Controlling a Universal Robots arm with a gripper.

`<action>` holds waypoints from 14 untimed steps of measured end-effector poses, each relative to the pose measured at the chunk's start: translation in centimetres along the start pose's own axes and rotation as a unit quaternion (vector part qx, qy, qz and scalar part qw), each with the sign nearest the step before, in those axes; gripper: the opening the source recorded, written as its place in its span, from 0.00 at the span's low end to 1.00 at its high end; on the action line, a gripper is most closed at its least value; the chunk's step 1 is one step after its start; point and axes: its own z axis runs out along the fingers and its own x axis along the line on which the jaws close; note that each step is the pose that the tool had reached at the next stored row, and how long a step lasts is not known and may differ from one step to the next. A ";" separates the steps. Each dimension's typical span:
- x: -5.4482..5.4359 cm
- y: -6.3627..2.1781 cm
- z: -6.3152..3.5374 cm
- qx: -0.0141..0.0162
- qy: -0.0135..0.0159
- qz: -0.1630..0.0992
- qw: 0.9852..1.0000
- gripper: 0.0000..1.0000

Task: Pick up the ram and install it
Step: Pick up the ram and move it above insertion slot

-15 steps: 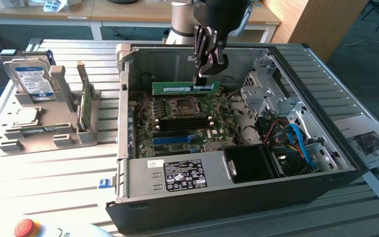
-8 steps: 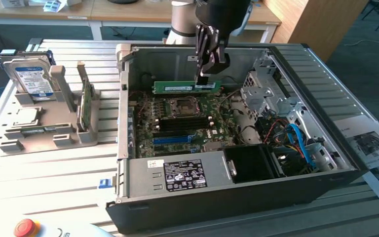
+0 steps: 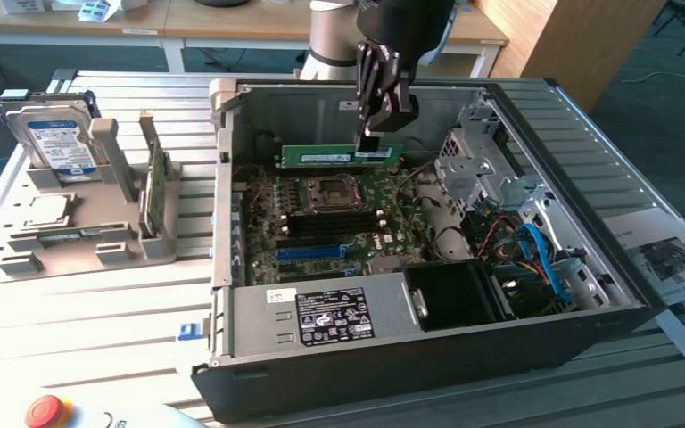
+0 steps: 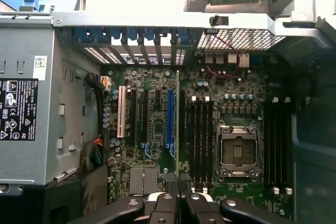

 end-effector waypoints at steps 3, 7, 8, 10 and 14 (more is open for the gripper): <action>0.0 -0.02 0.00 0.000 0.000 0.000 1.000 0.12; 0.0 -0.33 -0.03 0.000 0.000 0.000 1.000 0.12; 0.0 -0.40 -0.03 0.000 0.000 0.000 1.000 0.12; 0.0 -0.51 -0.04 0.000 0.000 0.000 1.000 0.12; 0.0 -0.52 -0.04 0.000 0.000 0.000 1.000 0.12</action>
